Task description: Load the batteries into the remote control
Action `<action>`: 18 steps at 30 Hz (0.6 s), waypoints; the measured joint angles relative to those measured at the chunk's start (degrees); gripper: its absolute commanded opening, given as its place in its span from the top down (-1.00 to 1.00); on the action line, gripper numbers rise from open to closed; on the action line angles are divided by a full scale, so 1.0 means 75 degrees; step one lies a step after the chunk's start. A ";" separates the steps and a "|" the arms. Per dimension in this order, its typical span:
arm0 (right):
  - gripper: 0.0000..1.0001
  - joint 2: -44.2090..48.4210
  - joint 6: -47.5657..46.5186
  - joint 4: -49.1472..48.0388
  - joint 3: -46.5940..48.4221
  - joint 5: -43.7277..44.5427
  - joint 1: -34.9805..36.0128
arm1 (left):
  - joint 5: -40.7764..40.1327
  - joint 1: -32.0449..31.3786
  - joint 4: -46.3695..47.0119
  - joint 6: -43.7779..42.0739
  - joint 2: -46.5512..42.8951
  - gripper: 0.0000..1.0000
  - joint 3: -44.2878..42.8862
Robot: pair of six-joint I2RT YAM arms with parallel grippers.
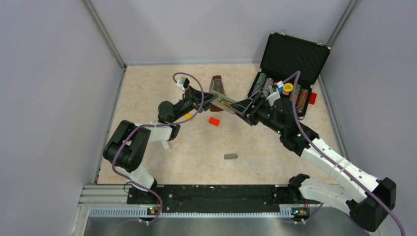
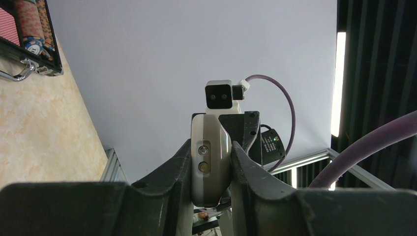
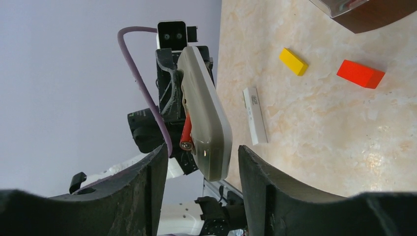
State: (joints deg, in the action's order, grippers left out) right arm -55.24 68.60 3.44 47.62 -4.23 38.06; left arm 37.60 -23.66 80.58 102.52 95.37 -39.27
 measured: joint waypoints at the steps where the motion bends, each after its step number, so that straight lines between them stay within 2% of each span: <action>1: 0.03 0.0000 0.0023 0.0000 0.0000 0.0006 -0.0003 | 0.0000 0.0000 0.0000 0.0000 0.0000 1.00 0.0000; 18: 0.23 -0.0204 0.0210 -0.0058 0.0000 -0.0111 -0.0064 | 0.0000 0.0012 0.0038 0.0003 0.0003 1.00 0.0017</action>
State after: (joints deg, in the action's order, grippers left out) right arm -56.77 70.17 3.01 47.62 -5.06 37.58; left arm 37.60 -23.57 80.86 102.54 95.39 -39.13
